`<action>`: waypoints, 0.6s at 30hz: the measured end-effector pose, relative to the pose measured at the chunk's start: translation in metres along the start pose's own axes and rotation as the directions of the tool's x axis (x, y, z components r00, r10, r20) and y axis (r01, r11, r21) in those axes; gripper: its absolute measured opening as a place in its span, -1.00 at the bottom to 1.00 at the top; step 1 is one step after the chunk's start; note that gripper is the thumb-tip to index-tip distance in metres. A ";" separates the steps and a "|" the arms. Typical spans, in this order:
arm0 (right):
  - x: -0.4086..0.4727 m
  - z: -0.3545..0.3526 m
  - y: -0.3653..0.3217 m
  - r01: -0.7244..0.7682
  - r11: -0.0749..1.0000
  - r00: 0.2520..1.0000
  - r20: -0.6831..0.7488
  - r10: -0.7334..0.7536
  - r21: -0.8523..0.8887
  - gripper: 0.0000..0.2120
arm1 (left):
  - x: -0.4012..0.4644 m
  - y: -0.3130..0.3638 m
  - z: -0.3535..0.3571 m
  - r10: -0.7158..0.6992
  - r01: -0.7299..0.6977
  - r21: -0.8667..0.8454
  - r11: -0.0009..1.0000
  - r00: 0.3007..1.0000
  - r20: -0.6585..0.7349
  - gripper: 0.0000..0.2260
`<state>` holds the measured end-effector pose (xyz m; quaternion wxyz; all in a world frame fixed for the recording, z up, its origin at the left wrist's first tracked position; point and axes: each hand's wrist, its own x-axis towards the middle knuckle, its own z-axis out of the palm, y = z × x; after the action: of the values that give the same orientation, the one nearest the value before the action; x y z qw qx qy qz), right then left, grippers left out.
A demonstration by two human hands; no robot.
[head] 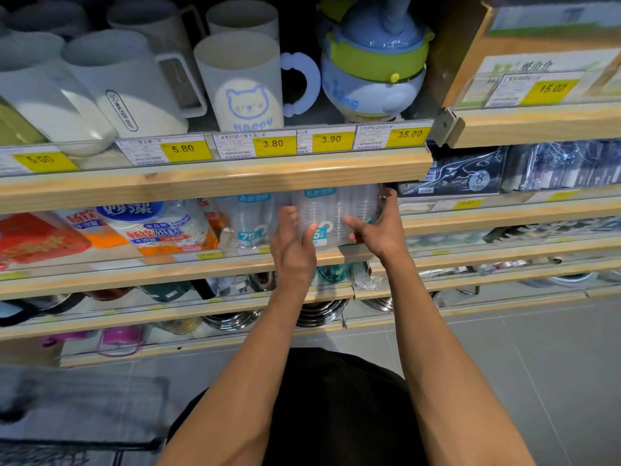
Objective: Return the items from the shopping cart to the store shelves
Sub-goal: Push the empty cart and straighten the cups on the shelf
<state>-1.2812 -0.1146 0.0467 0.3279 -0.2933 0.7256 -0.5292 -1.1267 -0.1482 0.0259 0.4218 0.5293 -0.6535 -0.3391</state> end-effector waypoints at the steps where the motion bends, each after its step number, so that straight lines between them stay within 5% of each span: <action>1: 0.000 -0.001 0.000 0.039 0.999 0.999 -0.032 -0.040 -0.025 -0.27 | 0.002 0.000 0.003 -0.005 0.005 -0.012 1.000 1.000 0.002 -0.71; 6: -0.004 0.008 0.007 0.096 0.986 0.976 -0.182 -0.120 -0.133 -0.48 | 0.019 0.008 0.009 -0.130 0.130 0.031 0.991 0.991 0.000 -0.77; 12: -0.006 0.021 0.017 0.103 0.951 0.950 -0.254 -0.180 -0.290 -0.52 | 0.051 0.011 0.003 -0.135 0.076 0.536 0.841 0.988 0.071 -0.62; 18: -0.006 0.026 0.015 0.095 0.915 0.929 -0.294 -0.223 -0.393 -0.52 | 0.022 -0.015 -0.030 -0.128 0.134 0.418 0.899 0.991 -0.043 -0.72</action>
<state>-1.2577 -0.1210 0.0274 0.0943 -0.3153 0.8306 -0.4493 -1.0951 -0.1729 0.0288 0.2791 0.6526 -0.6710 -0.2143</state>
